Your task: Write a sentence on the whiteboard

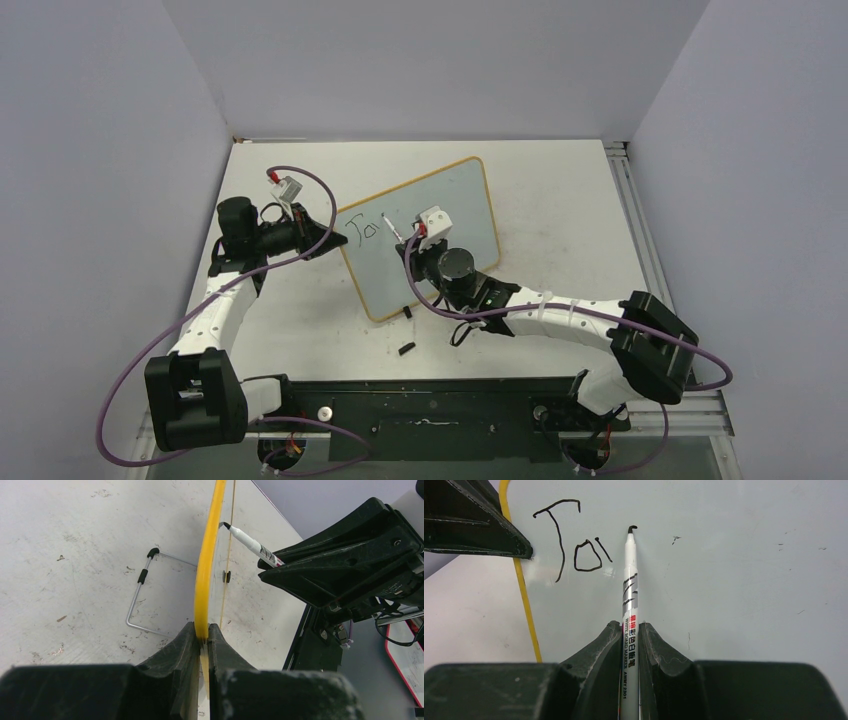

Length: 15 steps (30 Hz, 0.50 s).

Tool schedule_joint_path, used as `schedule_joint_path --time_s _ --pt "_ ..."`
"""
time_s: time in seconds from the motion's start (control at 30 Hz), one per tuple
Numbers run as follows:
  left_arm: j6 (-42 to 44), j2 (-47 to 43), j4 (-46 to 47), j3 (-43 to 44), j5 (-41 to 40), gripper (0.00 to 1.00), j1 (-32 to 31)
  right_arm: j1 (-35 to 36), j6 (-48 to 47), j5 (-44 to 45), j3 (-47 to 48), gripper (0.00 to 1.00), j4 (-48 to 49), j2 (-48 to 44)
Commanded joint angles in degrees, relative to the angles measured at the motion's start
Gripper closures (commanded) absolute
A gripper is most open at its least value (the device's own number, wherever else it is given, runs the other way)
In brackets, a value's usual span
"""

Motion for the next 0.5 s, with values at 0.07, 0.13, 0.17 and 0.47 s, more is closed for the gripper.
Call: schedule_joint_path --time_s 0.07,0.13,0.17,0.47 --pt "0.8 -1.6 0.6 1.5 1.6 1.0 0.3 0.6 2.2 -0.4 -1.4 0.95 0.6 -0.8" --pt "0.8 -1.6 0.5 1.5 1.6 1.0 0.3 1.0 2.7 -0.4 -1.9 0.95 0.3 -0.9" --pt "0.8 -1.6 0.5 1.5 1.5 1.0 0.3 1.5 2.9 -0.3 -2.1 0.95 0.1 -0.9" --pt "0.6 -1.6 0.8 1.5 1.5 1.0 0.3 4.8 5.2 0.7 -4.6 0.95 -1.3 -1.3"
